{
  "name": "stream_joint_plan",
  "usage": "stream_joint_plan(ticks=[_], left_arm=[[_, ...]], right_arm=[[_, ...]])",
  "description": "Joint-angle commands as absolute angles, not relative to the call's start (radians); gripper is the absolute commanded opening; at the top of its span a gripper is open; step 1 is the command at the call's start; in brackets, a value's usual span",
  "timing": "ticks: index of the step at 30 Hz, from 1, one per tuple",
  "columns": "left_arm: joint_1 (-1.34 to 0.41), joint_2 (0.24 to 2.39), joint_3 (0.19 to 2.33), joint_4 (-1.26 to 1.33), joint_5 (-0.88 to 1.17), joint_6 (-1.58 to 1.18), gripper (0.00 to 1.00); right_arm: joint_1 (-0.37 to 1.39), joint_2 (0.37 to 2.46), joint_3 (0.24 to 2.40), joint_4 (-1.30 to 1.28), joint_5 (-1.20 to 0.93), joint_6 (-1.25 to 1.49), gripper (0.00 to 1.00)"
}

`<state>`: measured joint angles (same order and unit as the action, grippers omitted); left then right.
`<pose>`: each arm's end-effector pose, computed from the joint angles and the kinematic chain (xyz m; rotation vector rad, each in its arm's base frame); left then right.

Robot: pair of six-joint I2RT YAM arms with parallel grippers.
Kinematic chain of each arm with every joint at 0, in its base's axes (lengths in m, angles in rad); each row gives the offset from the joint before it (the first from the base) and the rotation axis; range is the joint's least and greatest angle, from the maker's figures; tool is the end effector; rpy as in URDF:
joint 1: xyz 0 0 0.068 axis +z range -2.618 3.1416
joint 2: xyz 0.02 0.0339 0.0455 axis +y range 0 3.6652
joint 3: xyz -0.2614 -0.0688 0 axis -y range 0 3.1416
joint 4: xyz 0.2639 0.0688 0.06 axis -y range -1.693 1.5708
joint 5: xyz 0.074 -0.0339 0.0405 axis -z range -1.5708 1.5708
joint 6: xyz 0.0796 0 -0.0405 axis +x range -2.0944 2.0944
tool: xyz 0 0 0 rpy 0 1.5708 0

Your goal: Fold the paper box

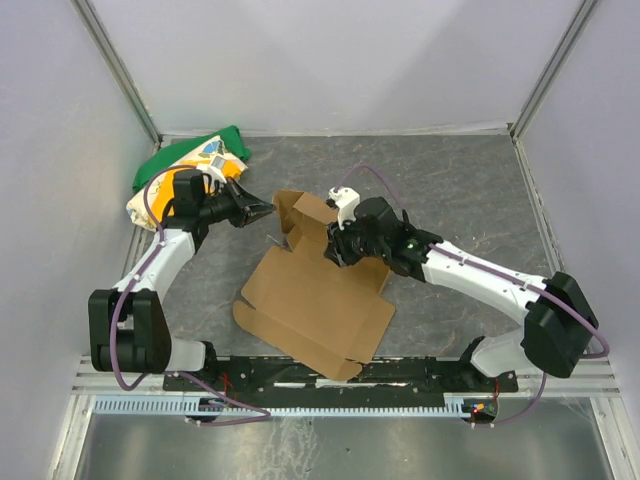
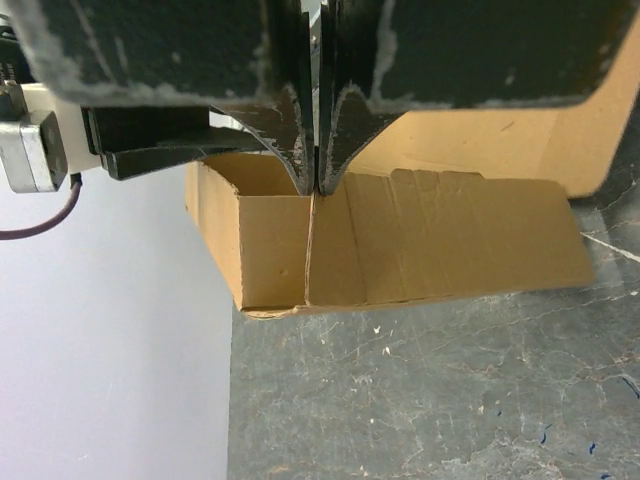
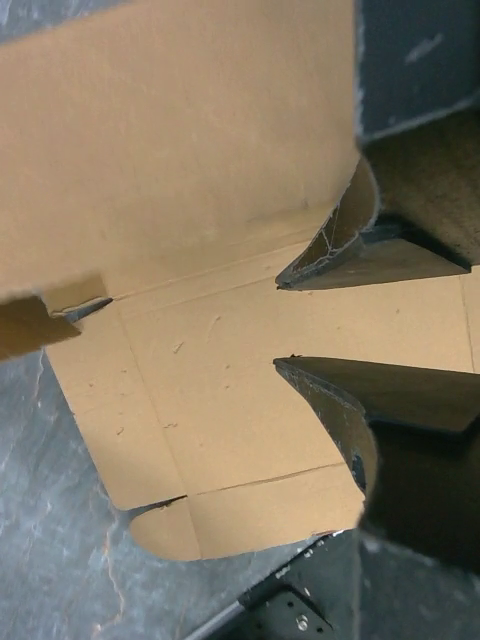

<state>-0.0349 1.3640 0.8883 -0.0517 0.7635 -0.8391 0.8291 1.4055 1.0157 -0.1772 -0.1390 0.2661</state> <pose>0.3399 -0.0669 0.2356 -0.3857 2.1774 -1.3079 0.2437 0.2823 0.2445 -0.7030 2.1236 0.7715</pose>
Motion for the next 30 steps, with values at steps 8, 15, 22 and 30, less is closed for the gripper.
stream_joint_plan(ticks=[8,15,22,30], left_arm=[[-0.037,1.368,0.883,0.043,0.825,-0.868,0.03],[-0.037,1.366,0.861,0.099,0.832,-0.89,0.03],[-0.037,1.363,0.853,0.055,0.838,-0.855,0.03],[-0.037,1.348,0.882,-0.028,0.838,-0.828,0.03]], right_arm=[[0.952,1.519,1.152,-0.079,-0.132,0.244,0.36],[1.102,1.741,1.158,0.057,-0.049,0.236,0.36],[1.129,1.96,1.298,0.107,0.026,0.189,0.36],[1.131,2.062,1.285,0.321,0.091,0.126,0.38]])
